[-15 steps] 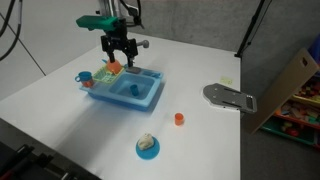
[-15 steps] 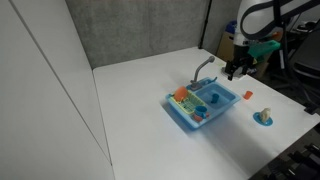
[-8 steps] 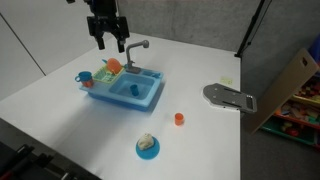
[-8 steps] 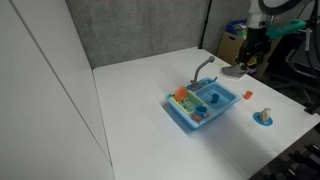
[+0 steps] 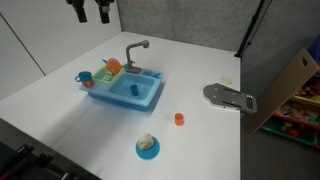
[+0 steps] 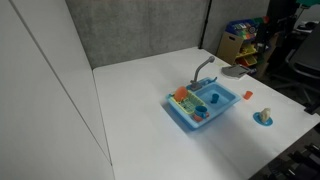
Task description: Put the blue cup in the sink.
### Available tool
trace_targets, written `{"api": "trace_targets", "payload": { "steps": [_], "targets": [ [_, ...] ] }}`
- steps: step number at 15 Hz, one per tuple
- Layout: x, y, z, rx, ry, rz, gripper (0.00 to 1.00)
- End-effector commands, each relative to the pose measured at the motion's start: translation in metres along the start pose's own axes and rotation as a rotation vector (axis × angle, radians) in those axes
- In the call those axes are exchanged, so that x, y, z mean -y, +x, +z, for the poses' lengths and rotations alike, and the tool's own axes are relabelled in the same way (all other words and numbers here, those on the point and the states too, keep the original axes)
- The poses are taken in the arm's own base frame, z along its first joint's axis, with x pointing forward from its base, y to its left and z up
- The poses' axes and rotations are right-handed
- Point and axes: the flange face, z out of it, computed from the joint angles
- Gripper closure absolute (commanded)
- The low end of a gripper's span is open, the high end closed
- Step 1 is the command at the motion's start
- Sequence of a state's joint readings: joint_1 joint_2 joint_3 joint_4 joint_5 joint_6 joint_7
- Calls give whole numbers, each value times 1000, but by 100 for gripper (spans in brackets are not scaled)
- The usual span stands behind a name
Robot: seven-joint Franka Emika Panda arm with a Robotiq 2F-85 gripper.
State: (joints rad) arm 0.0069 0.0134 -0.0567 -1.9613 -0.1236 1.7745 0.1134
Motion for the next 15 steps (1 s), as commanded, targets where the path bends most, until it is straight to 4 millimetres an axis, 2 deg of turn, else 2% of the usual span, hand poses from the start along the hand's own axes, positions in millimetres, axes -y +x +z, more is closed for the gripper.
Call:
{"api": "trace_targets", "payload": {
  "steps": [1, 7, 11, 15],
  "targets": [
    [-5, -28, -33, -54, 14, -29, 0],
    [-16, -54, -71, -127, 101, -101, 0],
    [-25, -62, -83, -119, 175, -121, 0],
    [-33, -65, -81, -113, 184, -108, 0]
  ]
}}
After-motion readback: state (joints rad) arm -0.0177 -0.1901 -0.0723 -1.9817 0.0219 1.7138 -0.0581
